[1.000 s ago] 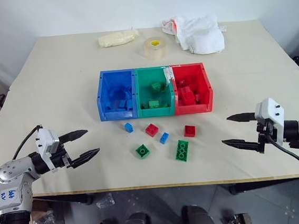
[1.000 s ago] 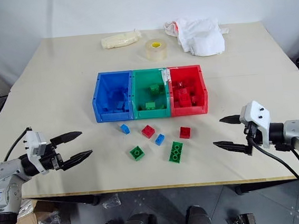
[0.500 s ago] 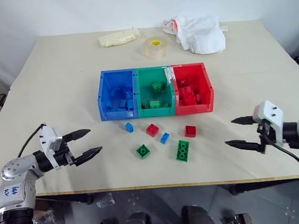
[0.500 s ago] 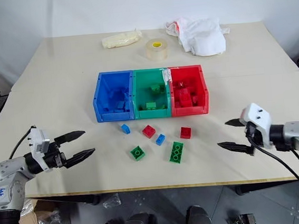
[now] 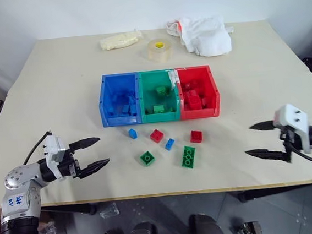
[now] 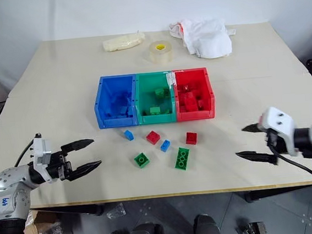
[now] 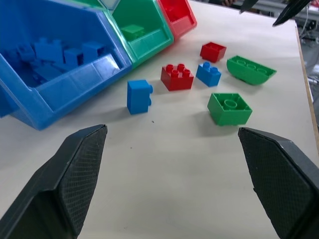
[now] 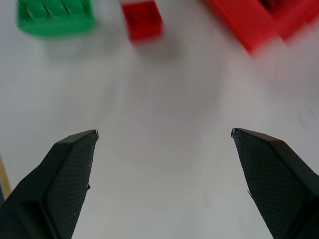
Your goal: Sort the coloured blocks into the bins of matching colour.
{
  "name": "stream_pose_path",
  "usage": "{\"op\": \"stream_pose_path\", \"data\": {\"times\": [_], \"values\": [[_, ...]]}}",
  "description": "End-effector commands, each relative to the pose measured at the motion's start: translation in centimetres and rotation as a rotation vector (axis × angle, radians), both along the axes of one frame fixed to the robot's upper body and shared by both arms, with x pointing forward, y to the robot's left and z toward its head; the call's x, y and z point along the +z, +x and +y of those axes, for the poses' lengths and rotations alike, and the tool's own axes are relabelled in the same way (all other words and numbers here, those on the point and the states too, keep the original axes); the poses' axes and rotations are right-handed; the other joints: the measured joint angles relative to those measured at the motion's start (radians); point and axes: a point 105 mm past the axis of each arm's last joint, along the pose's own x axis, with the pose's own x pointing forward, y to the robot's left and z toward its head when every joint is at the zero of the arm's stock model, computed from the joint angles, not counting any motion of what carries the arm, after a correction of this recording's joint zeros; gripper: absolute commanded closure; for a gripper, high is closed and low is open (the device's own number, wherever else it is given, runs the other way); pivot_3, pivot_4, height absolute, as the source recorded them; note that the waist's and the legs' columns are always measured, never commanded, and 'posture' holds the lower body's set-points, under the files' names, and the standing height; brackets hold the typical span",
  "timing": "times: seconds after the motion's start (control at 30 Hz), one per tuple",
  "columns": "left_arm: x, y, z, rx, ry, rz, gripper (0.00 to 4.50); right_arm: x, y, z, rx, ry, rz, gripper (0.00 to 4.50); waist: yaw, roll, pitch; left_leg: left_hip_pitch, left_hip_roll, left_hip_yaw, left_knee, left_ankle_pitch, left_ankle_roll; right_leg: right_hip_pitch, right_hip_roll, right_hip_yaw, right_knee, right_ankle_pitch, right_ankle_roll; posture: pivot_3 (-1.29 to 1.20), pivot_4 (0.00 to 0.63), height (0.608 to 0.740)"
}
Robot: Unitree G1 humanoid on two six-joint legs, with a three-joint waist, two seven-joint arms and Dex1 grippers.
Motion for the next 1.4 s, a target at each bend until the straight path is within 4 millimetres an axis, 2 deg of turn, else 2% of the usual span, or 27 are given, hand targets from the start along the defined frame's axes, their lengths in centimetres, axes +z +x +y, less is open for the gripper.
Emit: {"op": "stream_pose_path", "data": {"times": [0.03,0.2,0.57,0.67,0.9,1.03,1.13,1.2,1.3,1.37,1.4], "values": [[0.9,-0.3,-0.1,-0.002,-0.017,-0.057,0.01,-0.2,1.6,2.1,0.043,0.021,-0.010,0.00,0.000,0.000,0.000,0.000,0.000,0.000,0.000,0.000,0.000,0.000,0.000,0.000,0.000,0.000,0.000,0.00,0.150,0.740],[0.7,-1.2,-0.3,0.015,-0.026,-0.066,0.01,-1.0,4.2,4.4,0.096,0.035,-0.010,0.00,0.001,0.000,0.000,-0.001,-0.001,-0.001,0.000,0.000,0.000,0.000,-0.001,0.000,0.000,0.000,0.000,0.00,0.150,0.740],[0.7,-2.6,0.1,0.080,-0.028,-0.070,0.01,-3.0,6.7,7.7,0.197,0.034,0.016,0.00,-0.003,0.000,0.000,-0.001,-0.001,-0.001,0.000,0.000,0.000,-0.001,0.000,0.000,0.001,0.000,0.000,0.00,0.150,0.740],[0.7,-2.7,0.2,0.087,-0.025,-0.070,0.00,-2.8,7.0,8.0,0.199,0.049,0.011,0.63,-0.002,0.000,0.000,-0.001,-0.001,-0.001,0.000,0.000,0.000,-0.001,0.000,0.000,0.001,0.000,0.000,0.00,0.150,0.740],[0.8,-2.7,0.2,0.086,-0.025,-0.064,0.00,-1.5,6.4,8.3,0.205,0.083,-0.029,2.98,-0.003,0.000,0.000,-0.001,-0.001,-0.001,0.000,0.000,0.000,-0.001,0.000,-0.001,0.001,0.000,0.000,0.00,0.150,0.740],[0.9,-2.3,0.0,0.072,-0.026,-0.063,0.00,1.0,6.2,8.5,0.201,0.104,-0.109,3.03,-0.002,0.000,0.000,-0.001,-0.001,-0.001,0.000,0.000,0.000,-0.001,0.000,-0.001,0.001,0.000,0.000,0.00,0.150,0.740],[1.1,-1.9,-0.1,0.059,-0.027,-0.067,0.00,4.3,7.2,8.7,0.171,0.135,-0.210,3.03,-0.002,0.000,0.000,-0.001,-0.001,-0.001,0.000,0.000,0.000,-0.001,0.000,0.000,0.001,0.000,0.000,0.00,0.150,0.740],[1.2,-1.5,-0.2,0.052,-0.027,-0.072,0.00,6.3,8.5,8.6,0.127,0.139,-0.274,3.03,-0.003,0.001,0.000,-0.001,-0.001,-0.001,0.000,0.000,0.000,-0.001,0.000,0.000,0.001,0.000,0.000,0.00,0.150,0.740],[1.2,-1.2,-0.4,0.038,-0.028,-0.073,0.00,8.1,10.4,8.4,0.077,0.127,-0.332,3.03,-0.007,0.001,0.000,0.000,-0.001,-0.001,-0.001,0.000,0.000,-0.002,0.000,-0.001,0.001,0.000,0.000,0.00,0.150,0.740],[1.1,-1.0,-0.8,0.022,-0.028,-0.073,0.00,9.1,12.8,7.8,-0.023,0.114,-0.397,3.03,-0.016,0.001,0.000,0.000,-0.001,-0.001,-0.002,0.000,0.000,-0.002,0.000,-0.001,0.001,0.000,0.000,0.00,0.150,0.740],[1.0,-0.8,-1.0,0.016,-0.030,-0.074,0.00,9.4,13.8,7.6,-0.065,0.104,-0.419,2.68,-0.022,0.001,0.000,0.000,-0.001,-0.001,-0.002,0.000,0.000,-0.002,0.000,-0.001,0.001,0.000,0.000,0.00,0.150,0.740]]}}
